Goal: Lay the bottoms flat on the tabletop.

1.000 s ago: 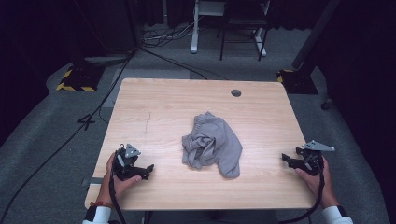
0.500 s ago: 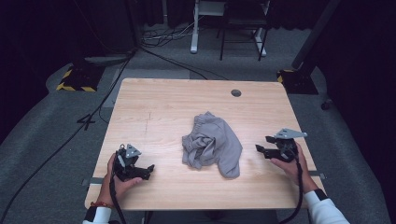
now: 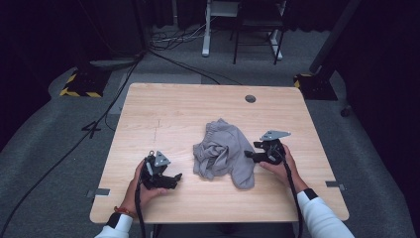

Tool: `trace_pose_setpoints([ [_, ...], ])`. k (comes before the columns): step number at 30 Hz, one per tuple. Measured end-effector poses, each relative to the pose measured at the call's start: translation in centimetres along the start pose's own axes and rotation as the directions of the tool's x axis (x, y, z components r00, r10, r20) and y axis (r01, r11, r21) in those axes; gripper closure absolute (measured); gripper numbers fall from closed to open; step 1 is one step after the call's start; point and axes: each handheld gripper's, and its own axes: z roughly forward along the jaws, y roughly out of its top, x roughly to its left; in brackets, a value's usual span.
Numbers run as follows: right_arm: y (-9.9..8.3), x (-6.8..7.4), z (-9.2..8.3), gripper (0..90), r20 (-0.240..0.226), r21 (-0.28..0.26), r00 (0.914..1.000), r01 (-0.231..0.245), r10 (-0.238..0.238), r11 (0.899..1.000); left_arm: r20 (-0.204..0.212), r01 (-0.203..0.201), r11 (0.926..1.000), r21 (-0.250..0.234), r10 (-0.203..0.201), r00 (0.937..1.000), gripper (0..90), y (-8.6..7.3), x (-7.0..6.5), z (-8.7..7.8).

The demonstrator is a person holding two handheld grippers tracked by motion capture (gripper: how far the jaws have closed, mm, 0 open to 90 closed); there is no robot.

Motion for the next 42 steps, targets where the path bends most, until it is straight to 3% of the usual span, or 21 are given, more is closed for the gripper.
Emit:
trace_pose_setpoints([
  [3,0.0,-0.1,0.6,41.9,0.018,0.013,0.9998,-0.003,0.003,1.0,0.054,-0.028,0.9996,0.004,0.028,0.9982,17.9,1.1,-1.1,0.9],
  [5,0.0,-0.4,1.0,43.2,0.026,0.015,0.9995,-0.017,0.017,1.0,0.052,-0.065,0.9978,0.009,0.064,0.9966,18.3,1.8,-1.8,1.5],
  [7,0.0,-0.5,1.2,44.6,0.033,0.017,0.9992,-0.022,0.022,1.0,0.053,-0.075,0.9971,0.009,0.075,0.9958,19.9,2.2,-2.1,1.8],
  [8,-0.1,-0.8,1.5,48.7,0.018,0.017,0.9991,-0.038,0.037,0.999,0.078,-0.077,0.997,0.005,0.076,0.994,22.0,2.7,-2.5,2.4],
  [11,-0.2,-0.7,1.5,57.9,-0.003,0.02,0.9995,-0.033,0.033,0.999,0.1,-0.081,0.9967,-0.002,0.08,0.9917,26.6,3.5,-2.9,2.9],
  [13,-0.1,-0.5,1.4,67.5,-0.01,0.024,0.9999,-0.012,0.012,1.0,0.085,-0.1,0.995,-0.006,0.1,0.9913,30.0,3.8,-3.2,3.2],
  [15,-0.1,-0.3,1.3,77.6,-0.01,0.028,0.9999,0.007,-0.007,1.0,0.092,-0.109,0.9941,0.001,0.108,0.9899,39.5,4.2,-3.4,3.4],
  [17,-0.1,-0.2,1.1,86.2,0.017,0.031,0.9994,0.029,-0.029,0.999,0.081,-0.111,0.9938,0.002,0.11,0.9906,45.6,4.6,-3.4,3.5],
  [21,-0.4,-1.2,0.3,88.5,0.064,0.015,0.9979,0.006,-0.007,1.0,0.083,-0.104,0.9945,-0.011,0.104,0.9911,54.9,5.2,-3.4,4.3],
  [24,-0.5,-2.4,-0.7,88.6,0.097,-0.008,0.995,-0.023,0.024,1.0,0.069,-0.098,0.9949,-0.026,0.099,0.9927,55.7,6.0,-3.6,5.2],
  [25,-0.5,-2.7,-1.0,88.6,0.111,-0.015,0.9932,-0.036,0.037,0.999,0.069,-0.098,0.9949,-0.026,0.099,0.9927,55.6,6.0,-3.6,5.2],
  [28,-0.6,-3.9,-2.1,88.7,0.152,-0.047,0.9856,-0.068,0.074,0.997,0.064,-0.084,0.9963,-0.021,0.085,0.9943,53.9,8.0,-4.3,7.0],
  [32,-0.4,-5.0,-3.7,88.7,0.17,-0.101,0.9787,-0.098,0.115,0.99,0.07,-0.056,0.9982,-0.019,0.057,0.9959,38.6,9.1,-4.8,7.9],
  [35,0.2,-5.1,-4.9,88.7,0.165,-0.149,0.9795,-0.09,0.115,0.985,0.06,-0.058,0.998,-0.026,0.06,0.9964,28.6,8.8,-4.4,6.7],
  [37,0.7,-4.7,-5.4,88.7,0.162,-0.156,0.9814,-0.077,0.102,0.985,0.059,-0.063,0.9978,-0.021,0.064,0.9962,26.0,8.4,-4.0,5.5],
  [39,1.3,-4.1,-5.8,88.7,0.139,-0.166,0.9851,-0.077,0.101,0.983,0.033,-0.072,0.9972,-0.019,0.072,0.9968,23.9,7.8,-3.6,4.0],
  [41,1.9,-3.3,-6.2,88.7,0.137,-0.172,0.9878,-0.05,0.074,0.984,0.024,-0.075,0.9965,-0.036,0.076,0.9968,23.1,7.0,-3.3,2.5],
  [42,2.3,-2.8,-6.4,88.7,0.142,-0.179,0.9886,-0.023,0.049,0.984,0.024,-0.075,0.9965,-0.036,0.076,0.9968,23.1,7.0,-3.3,2.5],
])
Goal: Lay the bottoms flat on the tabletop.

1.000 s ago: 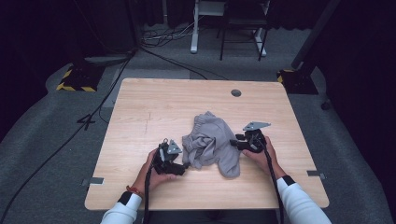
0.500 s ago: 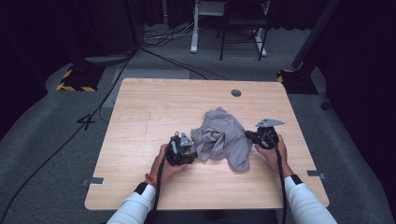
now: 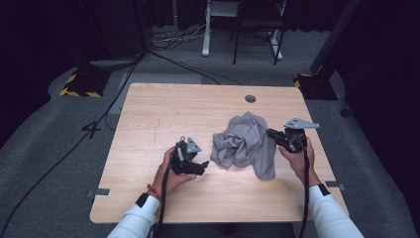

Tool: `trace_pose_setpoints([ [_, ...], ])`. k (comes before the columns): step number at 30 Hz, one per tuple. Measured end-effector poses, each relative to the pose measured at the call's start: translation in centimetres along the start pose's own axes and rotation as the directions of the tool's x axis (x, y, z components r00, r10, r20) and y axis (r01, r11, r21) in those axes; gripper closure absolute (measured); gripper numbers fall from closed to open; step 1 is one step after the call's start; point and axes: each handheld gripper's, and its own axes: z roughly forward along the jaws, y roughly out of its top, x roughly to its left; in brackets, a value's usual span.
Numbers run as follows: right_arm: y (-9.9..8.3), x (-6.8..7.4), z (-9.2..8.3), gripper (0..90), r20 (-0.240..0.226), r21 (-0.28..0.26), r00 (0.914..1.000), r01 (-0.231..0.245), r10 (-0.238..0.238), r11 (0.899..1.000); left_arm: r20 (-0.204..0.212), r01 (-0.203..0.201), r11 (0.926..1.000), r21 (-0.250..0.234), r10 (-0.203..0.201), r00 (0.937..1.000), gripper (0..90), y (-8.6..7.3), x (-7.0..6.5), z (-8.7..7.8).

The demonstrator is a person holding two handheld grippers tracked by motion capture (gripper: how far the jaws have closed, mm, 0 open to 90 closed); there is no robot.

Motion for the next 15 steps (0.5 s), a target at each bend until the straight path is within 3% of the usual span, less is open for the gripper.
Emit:
trace_pose_setpoints([
  [2,0.8,0.9,-0.5,88.7,-0.004,-0.014,0.9993,0.036,-0.036,0.999,-0.048,-0.028,0.9995,0.012,0.029,0.9984,23.0,-1.4,0.2,-1.7],
  [5,1.4,1.8,-0.8,88.7,-0.036,-0.032,0.9978,0.053,-0.055,0.998,-0.069,-0.025,0.9995,0.02,0.026,0.9973,22.8,-2.3,0.4,-2.5],
  [9,2.5,5.6,-1.3,88.5,-0.134,-0.056,0.976,0.165,-0.171,0.985,-0.077,0.011,0.9999,0.002,-0.011,0.997,21.6,-3.5,0.9,-4.1],
  [10,2.5,5.6,-1.3,88.5,-0.134,-0.056,0.976,0.165,-0.171,0.985,-0.077,0.011,0.9999,0.002,-0.011,0.997,21.6,-3.5,0.9,-4.1],
  [11,2.7,7.2,-1.3,88.5,-0.181,-0.059,0.959,0.211,-0.218,0.976,-0.078,0.019,0.9998,-0.009,-0.019,0.9968,21.6,-3.7,1.0,-4.6],
  [13,2.6,8.8,-1.2,88.3,-0.23,-0.055,0.9369,0.258,-0.264,0.965,-0.081,0.025,0.9996,-0.014,-0.026,0.9963,21.3,-3.8,0.8,-4.9],
  [15,2.4,10.2,-1.0,88.1,-0.268,-0.051,0.9218,0.276,-0.28,0.96,-0.08,0.023,0.9995,-0.021,-0.024,0.9965,21.4,-3.8,0.7,-5.0],
])
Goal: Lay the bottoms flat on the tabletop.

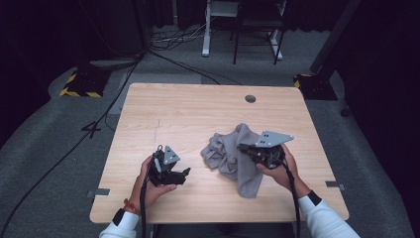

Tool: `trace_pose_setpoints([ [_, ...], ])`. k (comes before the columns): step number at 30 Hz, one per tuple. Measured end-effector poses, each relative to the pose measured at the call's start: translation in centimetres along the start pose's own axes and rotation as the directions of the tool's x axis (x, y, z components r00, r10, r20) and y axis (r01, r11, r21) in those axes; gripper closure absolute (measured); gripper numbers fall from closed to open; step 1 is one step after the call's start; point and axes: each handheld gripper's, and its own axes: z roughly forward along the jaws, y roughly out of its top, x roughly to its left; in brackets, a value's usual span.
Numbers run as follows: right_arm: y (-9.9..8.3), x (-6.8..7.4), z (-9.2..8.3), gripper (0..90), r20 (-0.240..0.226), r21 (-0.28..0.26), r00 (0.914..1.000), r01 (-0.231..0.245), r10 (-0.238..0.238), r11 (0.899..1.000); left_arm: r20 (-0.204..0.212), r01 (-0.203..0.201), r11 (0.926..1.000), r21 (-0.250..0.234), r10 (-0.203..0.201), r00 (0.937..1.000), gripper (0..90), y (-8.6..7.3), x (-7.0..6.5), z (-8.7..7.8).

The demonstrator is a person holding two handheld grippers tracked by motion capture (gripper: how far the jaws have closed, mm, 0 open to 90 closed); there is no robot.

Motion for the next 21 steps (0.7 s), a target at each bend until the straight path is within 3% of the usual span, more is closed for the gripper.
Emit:
trace_pose_setpoints([
  [5,-0.6,2.7,1.4,85.6,-0.109,0.051,0.9933,0.044,-0.038,0.998,0.003,-0.011,0.9999,-0.013,0.011,0.9999,21.4,0.5,-0.5,-0.2],
  [8,-1.4,3.9,2.0,74.9,-0.16,0.087,0.9857,0.068,-0.053,0.994,0.016,-0.014,0.9997,-0.021,0.014,0.9998,21.4,0.7,-0.9,-0.2],
  [9,-1.4,3.9,2.0,74.9,-0.16,0.087,0.9857,0.068,-0.053,0.994,0.022,-0.026,0.9994,-0.022,0.026,0.9994,21.4,0.9,-1.2,-0.2],
  [10,-1.8,4.2,2.0,62.6,-0.15,0.11,0.9871,0.074,-0.057,0.991,0.041,-0.033,0.999,-0.029,0.034,0.9986,21.3,1.3,-2.0,0.0],
  [11,-1.8,4.2,2.0,62.6,-0.15,0.11,0.9871,0.074,-0.057,0.991,0.041,-0.033,0.999,-0.029,0.034,0.9986,21.2,1.3,-2.0,0.0],
  [12,-2.0,3.9,1.5,52.4,-0.155,0.115,0.9873,0.053,-0.034,0.992,0.066,-0.055,0.9978,-0.037,0.057,0.9962,21.2,1.9,-3.0,0.1],
  [14,-2.2,3.3,0.5,45.5,-0.128,0.102,0.9914,0.038,-0.025,0.994,0.092,-0.079,0.9954,-0.053,0.084,0.9923,20.8,2.7,-4.1,0.1],
  [16,-2.5,2.4,-0.8,43.6,-0.113,0.075,0.9936,0.001,0.007,0.997,0.121,-0.102,0.9918,-0.077,0.111,0.9863,20.4,3.5,-5.4,0.2],
  [18,-2.9,1.3,-2.0,41.9,-0.066,0.06,0.9973,-0.028,0.031,0.998,0.154,-0.122,0.9887,-0.088,0.134,0.979,20.3,4.4,-6.7,0.5],
  [21,-4.0,-0.3,-3.4,40.9,-0.002,0.058,0.9962,-0.087,0.088,0.994,0.176,-0.183,0.9779,-0.102,0.199,0.9642,19.8,5.5,-8.7,0.7],
])
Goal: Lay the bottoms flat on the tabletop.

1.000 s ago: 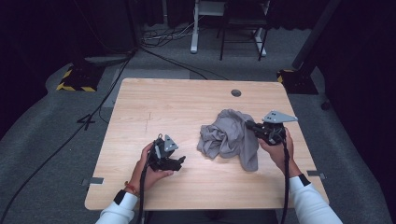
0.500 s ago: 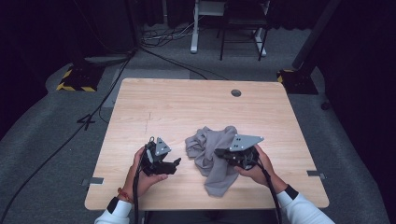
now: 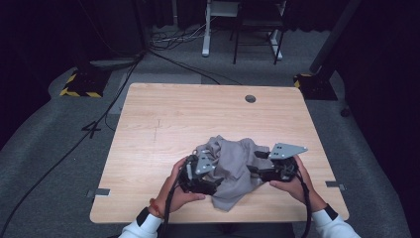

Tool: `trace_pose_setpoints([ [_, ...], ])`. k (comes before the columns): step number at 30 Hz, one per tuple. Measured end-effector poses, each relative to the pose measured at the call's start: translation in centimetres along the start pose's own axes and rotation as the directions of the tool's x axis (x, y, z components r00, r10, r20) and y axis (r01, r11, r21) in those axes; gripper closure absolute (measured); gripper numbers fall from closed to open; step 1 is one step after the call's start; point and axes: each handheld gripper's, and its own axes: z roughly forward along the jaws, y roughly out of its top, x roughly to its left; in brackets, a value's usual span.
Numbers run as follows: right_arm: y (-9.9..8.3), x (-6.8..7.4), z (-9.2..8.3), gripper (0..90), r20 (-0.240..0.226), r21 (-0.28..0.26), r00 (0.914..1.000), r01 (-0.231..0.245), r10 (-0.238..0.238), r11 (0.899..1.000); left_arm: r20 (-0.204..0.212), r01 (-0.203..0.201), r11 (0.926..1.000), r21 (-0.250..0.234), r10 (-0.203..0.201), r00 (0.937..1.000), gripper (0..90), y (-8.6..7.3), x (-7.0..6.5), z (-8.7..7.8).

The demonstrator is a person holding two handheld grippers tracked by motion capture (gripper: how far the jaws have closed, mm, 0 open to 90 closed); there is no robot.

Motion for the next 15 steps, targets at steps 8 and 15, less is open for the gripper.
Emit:
trace_pose_setpoints([
  [8,-4.1,-3.2,0.0,41.3,0.134,0.111,0.9876,-0.097,0.081,0.989,-0.072,0.028,0.9976,0.064,-0.023,0.9971,23.9,-0.4,1.9,3.1],
  [15,-6.7,-5.9,2.4,41.3,0.189,0.184,0.9664,-0.209,0.174,0.96,-0.088,0.111,0.9863,0.122,-0.1,0.9911,28.0,-1.7,4.6,5.4],
])
